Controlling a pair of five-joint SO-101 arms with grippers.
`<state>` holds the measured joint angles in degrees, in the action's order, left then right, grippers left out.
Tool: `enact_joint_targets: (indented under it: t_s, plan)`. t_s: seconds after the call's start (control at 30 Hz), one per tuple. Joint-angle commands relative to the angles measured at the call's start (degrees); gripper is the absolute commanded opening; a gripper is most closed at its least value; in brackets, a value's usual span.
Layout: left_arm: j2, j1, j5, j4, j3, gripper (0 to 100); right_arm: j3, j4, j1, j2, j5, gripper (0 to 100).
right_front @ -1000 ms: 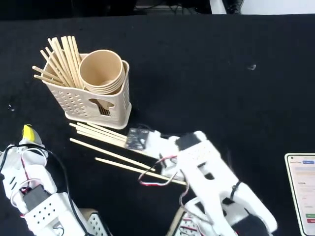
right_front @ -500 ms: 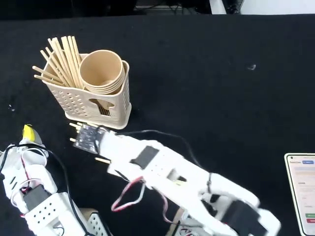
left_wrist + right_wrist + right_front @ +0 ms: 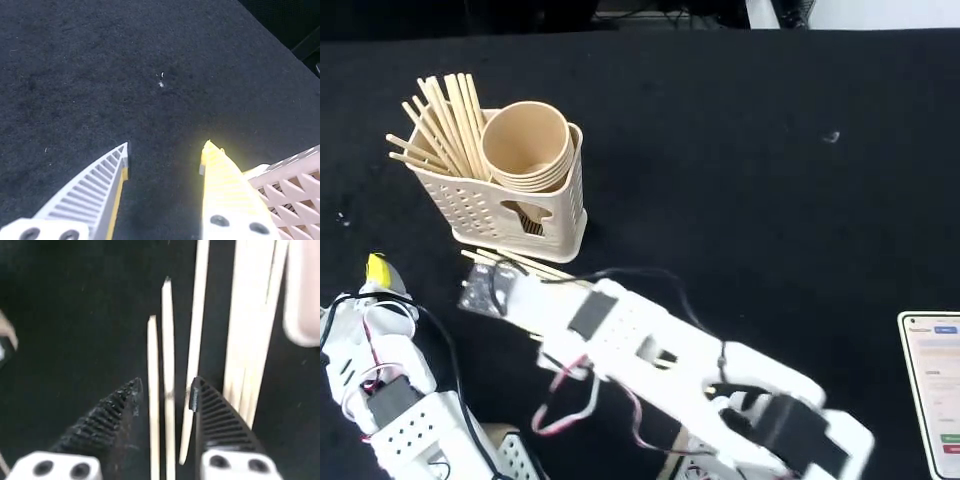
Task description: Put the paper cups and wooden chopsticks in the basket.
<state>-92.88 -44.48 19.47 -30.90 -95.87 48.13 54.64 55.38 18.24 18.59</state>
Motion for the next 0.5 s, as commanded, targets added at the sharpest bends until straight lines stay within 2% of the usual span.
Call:
enact_joint_targets:
  t_s: [0.0, 0.17, 0.37, 0.47]
  plan:
    - [-0.7, 0.7, 0.4, 0.2, 2.2, 23, 8.8, 2.6, 0.1, 9.1, 4.1, 20.3]
    - [-0.7, 0.7, 0.4, 0.2, 2.2, 23, 21.6, 0.6, -6.9, 15.4, 10.2, 29.2]
    - [-0.7, 0.7, 0.4, 0.2, 2.2, 23, 26.6, -1.3, -16.4, 16.0, 17.7, 26.8]
    - [-0.7, 0.7, 0.4, 0.2, 2.2, 23, 26.7, -1.4, -17.1, 16.0, 18.3, 23.4]
